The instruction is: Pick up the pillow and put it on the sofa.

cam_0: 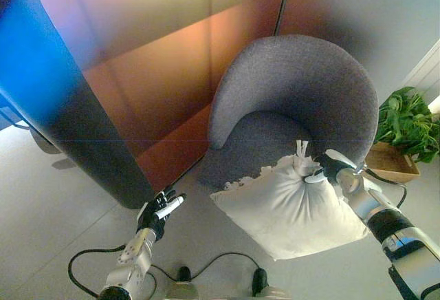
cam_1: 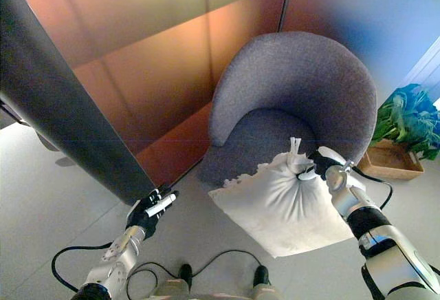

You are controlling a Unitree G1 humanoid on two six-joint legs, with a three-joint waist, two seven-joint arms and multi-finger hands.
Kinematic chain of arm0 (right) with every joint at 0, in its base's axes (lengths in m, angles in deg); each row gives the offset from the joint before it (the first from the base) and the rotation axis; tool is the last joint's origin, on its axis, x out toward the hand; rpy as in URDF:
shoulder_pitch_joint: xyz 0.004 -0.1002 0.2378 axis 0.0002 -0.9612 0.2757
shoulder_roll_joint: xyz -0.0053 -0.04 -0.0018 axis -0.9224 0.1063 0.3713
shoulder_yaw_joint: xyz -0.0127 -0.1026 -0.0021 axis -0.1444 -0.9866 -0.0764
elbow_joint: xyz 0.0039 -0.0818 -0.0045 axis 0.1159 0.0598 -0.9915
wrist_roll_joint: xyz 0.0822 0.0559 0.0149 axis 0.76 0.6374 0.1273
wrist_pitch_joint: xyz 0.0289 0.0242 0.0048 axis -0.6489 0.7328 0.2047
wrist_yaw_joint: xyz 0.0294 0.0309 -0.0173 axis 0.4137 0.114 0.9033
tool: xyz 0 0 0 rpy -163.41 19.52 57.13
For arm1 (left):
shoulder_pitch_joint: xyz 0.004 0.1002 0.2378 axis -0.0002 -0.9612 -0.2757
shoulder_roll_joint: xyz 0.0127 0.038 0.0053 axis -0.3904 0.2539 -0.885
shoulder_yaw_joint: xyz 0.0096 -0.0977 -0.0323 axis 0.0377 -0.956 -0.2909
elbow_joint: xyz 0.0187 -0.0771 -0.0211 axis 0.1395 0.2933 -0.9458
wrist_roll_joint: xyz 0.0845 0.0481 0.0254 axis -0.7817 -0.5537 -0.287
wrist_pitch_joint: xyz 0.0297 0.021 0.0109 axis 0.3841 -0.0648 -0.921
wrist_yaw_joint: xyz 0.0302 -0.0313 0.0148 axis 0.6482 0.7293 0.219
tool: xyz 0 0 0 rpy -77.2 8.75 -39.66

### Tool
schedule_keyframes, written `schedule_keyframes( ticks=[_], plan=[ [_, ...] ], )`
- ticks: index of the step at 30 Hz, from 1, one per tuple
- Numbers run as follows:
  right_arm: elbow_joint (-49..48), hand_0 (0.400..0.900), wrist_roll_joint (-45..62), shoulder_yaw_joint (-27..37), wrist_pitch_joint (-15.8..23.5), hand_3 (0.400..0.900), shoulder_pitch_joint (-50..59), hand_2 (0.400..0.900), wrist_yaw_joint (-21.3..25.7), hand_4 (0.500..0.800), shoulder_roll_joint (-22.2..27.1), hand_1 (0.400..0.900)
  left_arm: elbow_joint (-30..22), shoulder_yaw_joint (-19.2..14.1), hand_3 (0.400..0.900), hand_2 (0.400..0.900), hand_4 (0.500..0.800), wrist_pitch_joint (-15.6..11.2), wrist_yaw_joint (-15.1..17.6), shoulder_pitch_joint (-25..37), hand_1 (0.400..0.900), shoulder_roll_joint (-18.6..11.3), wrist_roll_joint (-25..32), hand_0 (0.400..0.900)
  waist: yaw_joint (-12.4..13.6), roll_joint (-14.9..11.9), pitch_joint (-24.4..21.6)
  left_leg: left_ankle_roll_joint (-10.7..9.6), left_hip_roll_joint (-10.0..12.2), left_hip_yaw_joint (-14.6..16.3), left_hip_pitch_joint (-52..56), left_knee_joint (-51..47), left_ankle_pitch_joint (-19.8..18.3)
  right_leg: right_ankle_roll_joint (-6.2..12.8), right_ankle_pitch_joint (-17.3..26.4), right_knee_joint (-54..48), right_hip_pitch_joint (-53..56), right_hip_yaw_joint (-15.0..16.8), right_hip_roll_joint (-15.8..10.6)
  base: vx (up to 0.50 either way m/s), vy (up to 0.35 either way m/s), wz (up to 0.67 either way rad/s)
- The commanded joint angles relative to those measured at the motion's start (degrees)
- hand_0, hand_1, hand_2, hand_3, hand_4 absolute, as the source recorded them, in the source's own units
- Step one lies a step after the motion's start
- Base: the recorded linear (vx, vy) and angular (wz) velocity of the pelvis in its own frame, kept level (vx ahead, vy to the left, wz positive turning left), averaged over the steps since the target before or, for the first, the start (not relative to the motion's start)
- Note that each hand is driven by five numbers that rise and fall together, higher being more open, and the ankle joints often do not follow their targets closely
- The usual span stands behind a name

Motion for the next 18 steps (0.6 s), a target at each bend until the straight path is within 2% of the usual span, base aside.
schedule_keyframes(
  ticks=[1,6,10,18],
  plan=[
    [5.3,0.4,-2.4,-0.2,2.0,0.4,18.6,0.4,5.7,0.5,9.5,0.4,-1.2,2.9,0.9,0.9,0.8,-3.9,-2.5,1.8,0.9,-2.7,-0.9,0.9,3.4,-1.8,-7.5,-1.0,1.8,-1.9,0.6,1.0,-1.4,6.23,1.7,1.0,2.0,-4.5,-5.2,0.09,-0.005,0.08],
    [9.5,0.4,-0.6,-1.7,1.5,0.4,24.1,0.4,8.0,0.5,10.3,0.4,-4.5,4.2,0.9,0.9,0.8,-4.3,-3.1,1.3,0.9,-4.1,0.2,0.9,4.8,-1.3,-6.3,-1.4,2.1,-3.2,-1.0,0.5,-0.7,6.16,1.8,1.0,0.8,-4.9,-4.9,0.01,-0.01,0.08],
    [13.2,0.4,1.9,-6.3,1.2,0.4,32.2,0.4,11.7,0.5,10.8,0.4,-5.5,5.9,0.9,0.9,0.8,-5.6,-3.1,5.8,0.9,-4.8,2.4,0.9,5.8,-0.4,-2.2,-1.4,2.0,-4.6,-4.8,0.4,0.1,5.88,2.0,1.2,-2.3,-5.0,-4.8,-0.21,-0.014,0.09],
    [15.9,0.4,2.4,-11.8,2.5,0.4,39.8,0.4,13.6,0.5,12.4,0.4,-7.8,8.0,0.9,0.9,0.8,-6.7,-2.3,7.5,0.9,-5.1,4.2,0.9,6.5,1.0,1.0,-1.2,1.6,-6.1,-8.5,0.2,1.0,5.32,2.1,1.0,-5.0,-4.8,-4.5,-0.06,0.007,0.04]
  ],
)
